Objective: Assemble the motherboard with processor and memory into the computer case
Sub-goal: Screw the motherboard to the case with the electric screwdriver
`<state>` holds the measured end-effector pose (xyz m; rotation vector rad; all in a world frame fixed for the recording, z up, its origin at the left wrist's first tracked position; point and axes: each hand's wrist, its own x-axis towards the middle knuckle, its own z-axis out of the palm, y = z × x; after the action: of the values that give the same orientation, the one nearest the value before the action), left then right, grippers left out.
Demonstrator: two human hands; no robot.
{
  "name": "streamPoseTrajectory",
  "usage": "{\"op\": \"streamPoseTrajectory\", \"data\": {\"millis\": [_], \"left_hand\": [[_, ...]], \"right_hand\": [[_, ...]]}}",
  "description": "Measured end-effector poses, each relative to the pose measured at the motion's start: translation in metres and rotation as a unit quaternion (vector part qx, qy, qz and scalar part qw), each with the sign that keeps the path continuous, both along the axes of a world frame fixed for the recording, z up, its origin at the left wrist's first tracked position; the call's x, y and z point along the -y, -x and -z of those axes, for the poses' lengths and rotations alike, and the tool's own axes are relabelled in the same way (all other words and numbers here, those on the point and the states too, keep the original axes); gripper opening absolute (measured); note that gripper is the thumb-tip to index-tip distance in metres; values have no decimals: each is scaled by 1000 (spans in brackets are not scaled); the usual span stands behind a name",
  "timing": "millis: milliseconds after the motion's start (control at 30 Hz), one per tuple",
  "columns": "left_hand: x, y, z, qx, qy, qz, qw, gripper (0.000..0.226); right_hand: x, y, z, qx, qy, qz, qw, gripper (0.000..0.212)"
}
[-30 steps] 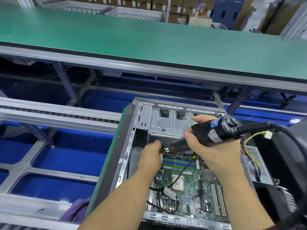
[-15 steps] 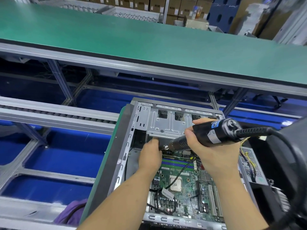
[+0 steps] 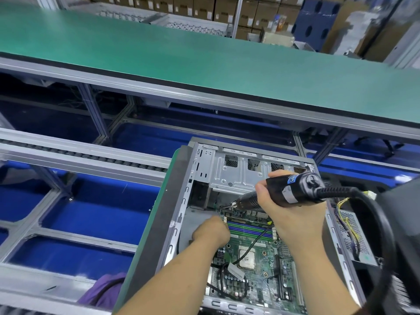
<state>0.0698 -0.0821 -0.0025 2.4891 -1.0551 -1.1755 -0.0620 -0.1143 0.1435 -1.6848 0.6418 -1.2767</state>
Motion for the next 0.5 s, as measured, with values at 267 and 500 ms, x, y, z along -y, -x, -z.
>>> {"op": "streamPoseTrajectory", "data": {"millis": [267,500], "left_hand": [[2,5,-4,18,-39,7,999,64],[4,8,-9,15,-48,12,999,74]], "right_hand": [[1,-7,9,8,-10,25,1000,36],[-1,-10,15,5,-25,20,999,40]]}}
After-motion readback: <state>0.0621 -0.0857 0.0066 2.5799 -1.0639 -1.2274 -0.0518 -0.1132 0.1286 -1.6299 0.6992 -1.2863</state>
